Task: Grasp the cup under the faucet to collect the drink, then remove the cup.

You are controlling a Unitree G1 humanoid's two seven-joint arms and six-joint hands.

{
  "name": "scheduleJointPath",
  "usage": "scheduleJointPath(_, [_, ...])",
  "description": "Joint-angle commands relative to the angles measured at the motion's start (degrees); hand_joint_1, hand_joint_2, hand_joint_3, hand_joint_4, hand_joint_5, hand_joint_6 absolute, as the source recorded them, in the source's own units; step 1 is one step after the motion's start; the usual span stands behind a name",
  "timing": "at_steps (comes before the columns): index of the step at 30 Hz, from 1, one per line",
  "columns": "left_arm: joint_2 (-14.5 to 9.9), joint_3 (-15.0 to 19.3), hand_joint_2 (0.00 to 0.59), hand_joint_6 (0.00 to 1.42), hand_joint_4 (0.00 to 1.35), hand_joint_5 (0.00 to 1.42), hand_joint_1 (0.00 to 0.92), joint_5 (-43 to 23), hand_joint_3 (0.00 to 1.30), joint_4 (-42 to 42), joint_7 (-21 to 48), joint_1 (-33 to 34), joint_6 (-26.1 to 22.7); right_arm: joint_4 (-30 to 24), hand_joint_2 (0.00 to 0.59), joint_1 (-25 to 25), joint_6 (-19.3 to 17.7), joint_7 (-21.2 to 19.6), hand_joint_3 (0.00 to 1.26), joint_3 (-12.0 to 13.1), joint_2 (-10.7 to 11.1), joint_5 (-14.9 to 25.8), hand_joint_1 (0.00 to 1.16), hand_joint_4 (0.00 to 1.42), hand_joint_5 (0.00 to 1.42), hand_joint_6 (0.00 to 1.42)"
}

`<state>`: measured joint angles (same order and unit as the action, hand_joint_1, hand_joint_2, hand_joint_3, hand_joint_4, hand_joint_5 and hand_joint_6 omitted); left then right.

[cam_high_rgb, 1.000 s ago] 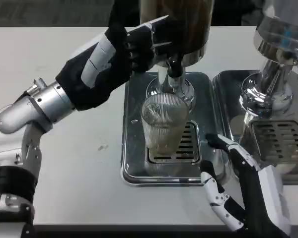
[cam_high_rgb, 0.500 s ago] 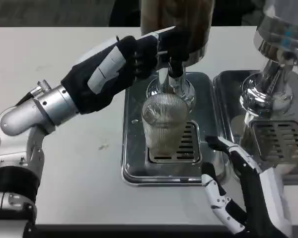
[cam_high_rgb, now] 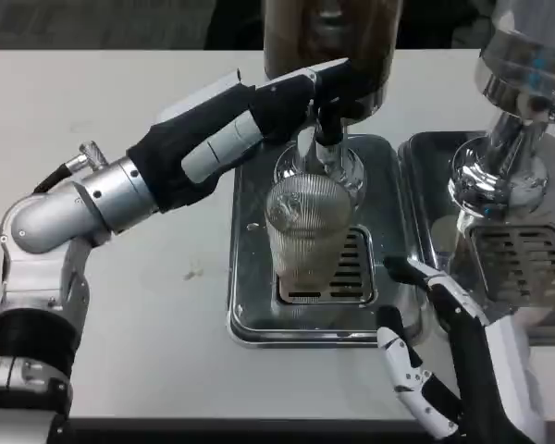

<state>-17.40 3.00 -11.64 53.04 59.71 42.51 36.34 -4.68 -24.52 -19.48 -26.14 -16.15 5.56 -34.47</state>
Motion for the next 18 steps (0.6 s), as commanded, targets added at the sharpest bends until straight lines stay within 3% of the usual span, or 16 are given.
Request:
scheduleJointPath(1, [-0.4, -2.4, 0.062, 0.06, 0.03, 0.12, 0.000, 3.5, 0.11, 1.0, -0.6, 0.3, 2.4, -0.5, 0.452, -0.5, -0.9, 0.0, 0.32, 0.3, 0.1, 0.3, 0.37, 0.30, 0.17, 0.14])
scheduleJointPath(18, [-2.2, -8.1, 0.070, 0.04, 0.02, 0.11, 0.000, 9.7, 0.11, 1.3, -6.8, -0.4, 12.5, -0.7, 0.452, -0.4, -0.8, 0.3, 0.32, 0.5, 0.0, 0.6, 0.37, 0.30, 0.18, 0.14])
